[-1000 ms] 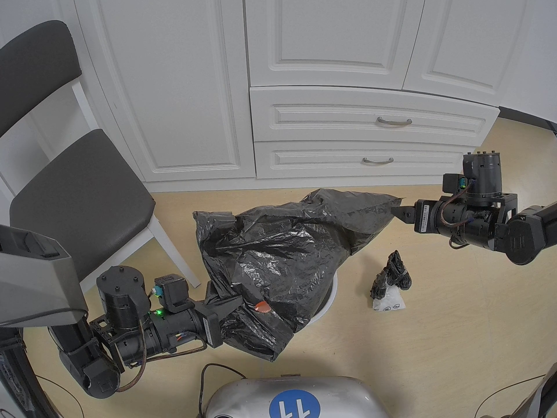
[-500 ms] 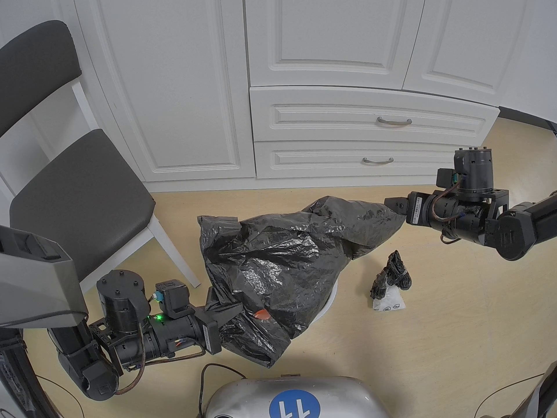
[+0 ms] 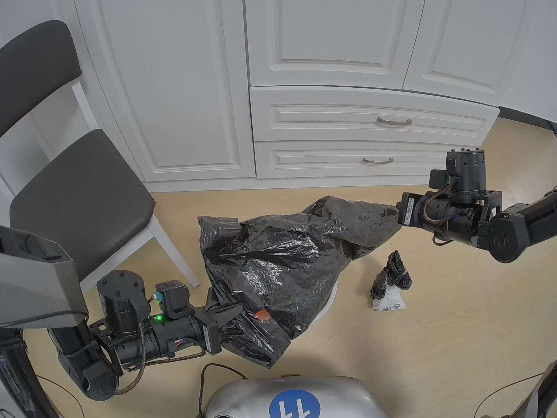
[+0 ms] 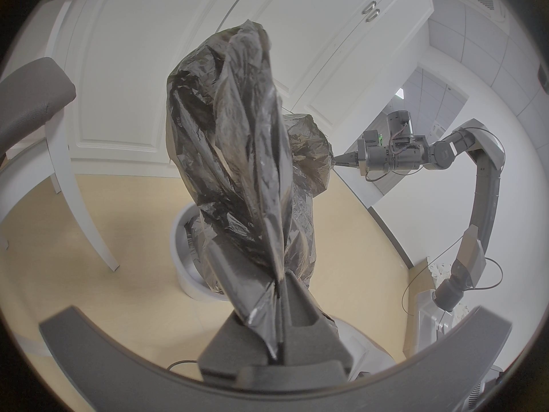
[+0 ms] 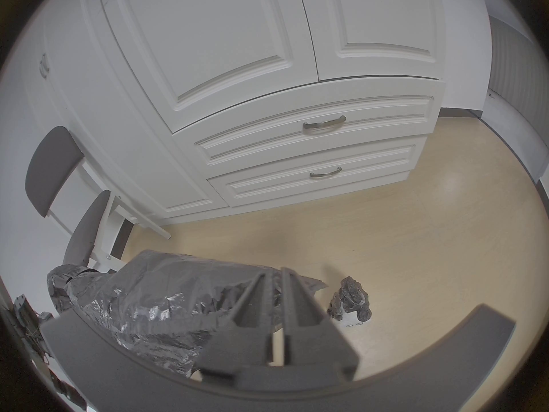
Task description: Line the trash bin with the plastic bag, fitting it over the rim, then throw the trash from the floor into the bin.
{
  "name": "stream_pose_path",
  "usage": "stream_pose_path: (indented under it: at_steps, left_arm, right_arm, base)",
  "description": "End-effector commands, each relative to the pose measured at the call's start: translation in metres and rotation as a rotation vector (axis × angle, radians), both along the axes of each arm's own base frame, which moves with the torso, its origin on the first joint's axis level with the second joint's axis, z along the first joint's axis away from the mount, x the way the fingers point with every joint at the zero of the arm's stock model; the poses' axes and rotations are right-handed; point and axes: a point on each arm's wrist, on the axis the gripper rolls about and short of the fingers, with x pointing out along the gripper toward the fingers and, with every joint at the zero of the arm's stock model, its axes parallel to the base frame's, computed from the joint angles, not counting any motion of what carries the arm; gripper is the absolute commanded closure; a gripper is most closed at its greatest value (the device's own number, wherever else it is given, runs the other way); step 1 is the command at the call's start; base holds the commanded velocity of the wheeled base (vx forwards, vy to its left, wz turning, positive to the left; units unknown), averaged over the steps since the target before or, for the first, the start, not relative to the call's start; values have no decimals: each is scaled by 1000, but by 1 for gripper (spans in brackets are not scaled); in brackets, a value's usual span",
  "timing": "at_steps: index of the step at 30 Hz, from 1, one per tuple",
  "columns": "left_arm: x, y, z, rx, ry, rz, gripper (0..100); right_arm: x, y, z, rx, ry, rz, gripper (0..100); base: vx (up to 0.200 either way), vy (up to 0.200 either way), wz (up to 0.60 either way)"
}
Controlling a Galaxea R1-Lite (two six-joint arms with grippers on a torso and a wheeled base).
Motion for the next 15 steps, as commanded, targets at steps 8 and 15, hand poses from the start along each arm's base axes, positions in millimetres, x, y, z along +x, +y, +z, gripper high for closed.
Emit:
stream_pose_path:
  at_steps: [8,15]
  left_arm:
    - [-1,1,1,0,-1,0,100]
    - [-3,1,1,2,-1,-4,100]
  right_arm:
    - [15,20,-30,24,21,24,100]
    - [20,57,-63,59,79,89,100]
  base:
    - [0,0,0]
    - [0,0,0]
